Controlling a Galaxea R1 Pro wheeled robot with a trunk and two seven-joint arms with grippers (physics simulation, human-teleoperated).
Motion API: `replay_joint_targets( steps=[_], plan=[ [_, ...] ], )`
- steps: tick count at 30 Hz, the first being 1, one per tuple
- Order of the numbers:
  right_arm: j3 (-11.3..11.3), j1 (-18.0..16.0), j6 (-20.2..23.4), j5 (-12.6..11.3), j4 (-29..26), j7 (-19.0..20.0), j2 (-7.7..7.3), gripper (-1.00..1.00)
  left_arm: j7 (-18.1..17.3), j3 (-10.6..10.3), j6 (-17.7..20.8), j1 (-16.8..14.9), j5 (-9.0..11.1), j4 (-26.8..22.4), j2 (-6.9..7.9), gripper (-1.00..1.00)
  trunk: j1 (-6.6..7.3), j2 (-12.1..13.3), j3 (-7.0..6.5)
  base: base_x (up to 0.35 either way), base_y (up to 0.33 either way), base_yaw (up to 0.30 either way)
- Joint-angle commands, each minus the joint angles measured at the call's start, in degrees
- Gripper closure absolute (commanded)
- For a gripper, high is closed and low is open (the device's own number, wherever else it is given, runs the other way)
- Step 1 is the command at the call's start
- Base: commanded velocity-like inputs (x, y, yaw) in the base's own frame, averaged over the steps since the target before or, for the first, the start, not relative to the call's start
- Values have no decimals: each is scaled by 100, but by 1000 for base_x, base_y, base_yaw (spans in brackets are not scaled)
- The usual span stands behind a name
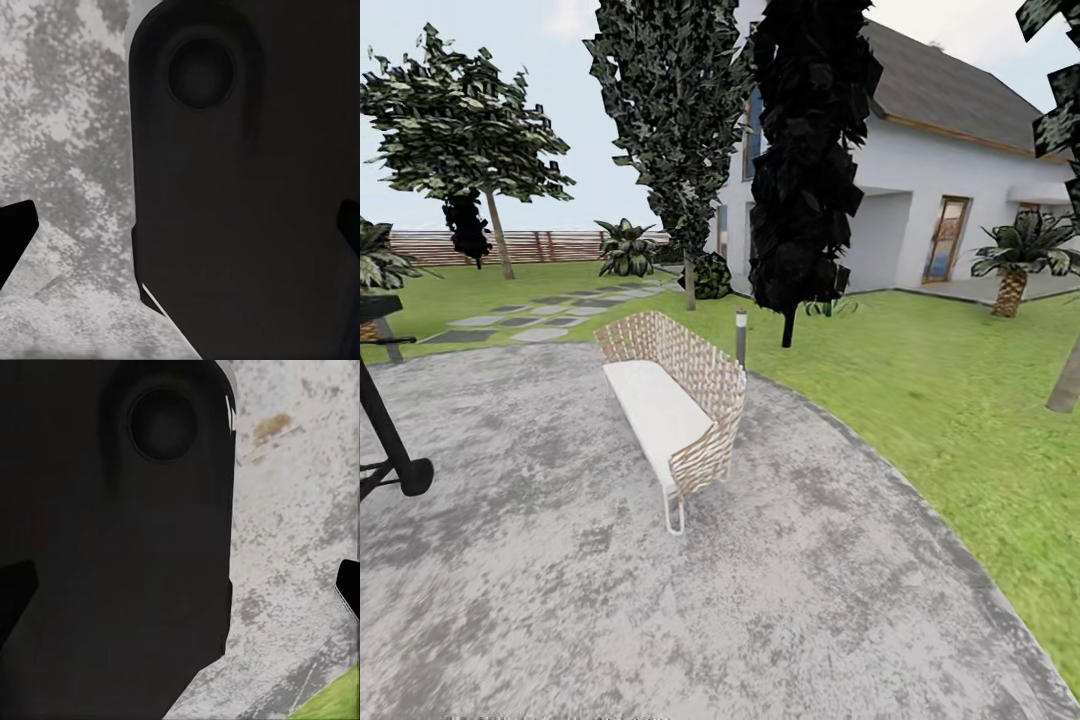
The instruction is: In the garden, pick up the pesticide atomizer on the floor and spray pesticide onto both trees until each tree trunk is fully covered.
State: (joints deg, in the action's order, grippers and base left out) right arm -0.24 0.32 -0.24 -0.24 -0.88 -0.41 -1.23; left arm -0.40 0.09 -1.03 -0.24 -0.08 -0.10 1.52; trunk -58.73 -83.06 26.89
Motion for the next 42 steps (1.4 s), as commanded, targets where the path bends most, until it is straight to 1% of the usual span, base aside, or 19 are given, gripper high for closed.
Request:
replay_joint_targets(
  steps=[1, 23, 31, 42],
  plan=[
    [-2, 3, -2, -3, -9, -4, 0, -100, -4, 0, -11, -2, -1, 1, 0, -100, 0, -2, 4, 0, 0, 285],
    [-2, 3, -3, -3, -9, -3, 8, -100, -4, 0, -11, -2, -1, 1, -3, -100, 0, -2, 4, 0, 0, 286],
    [-2, 3, -3, -3, -9, -3, 14, -100, -4, 6, -110, -2, -1, 1, -1, -100, 0, -2, 4, 0, 0, 285],
    [-2, 3, -3, -3, -15, -8, 18, -100, -4, 8, -125, -2, 1, 1, -3, -100, 0, -2, 4, 0, 0, 285]
  ],
)
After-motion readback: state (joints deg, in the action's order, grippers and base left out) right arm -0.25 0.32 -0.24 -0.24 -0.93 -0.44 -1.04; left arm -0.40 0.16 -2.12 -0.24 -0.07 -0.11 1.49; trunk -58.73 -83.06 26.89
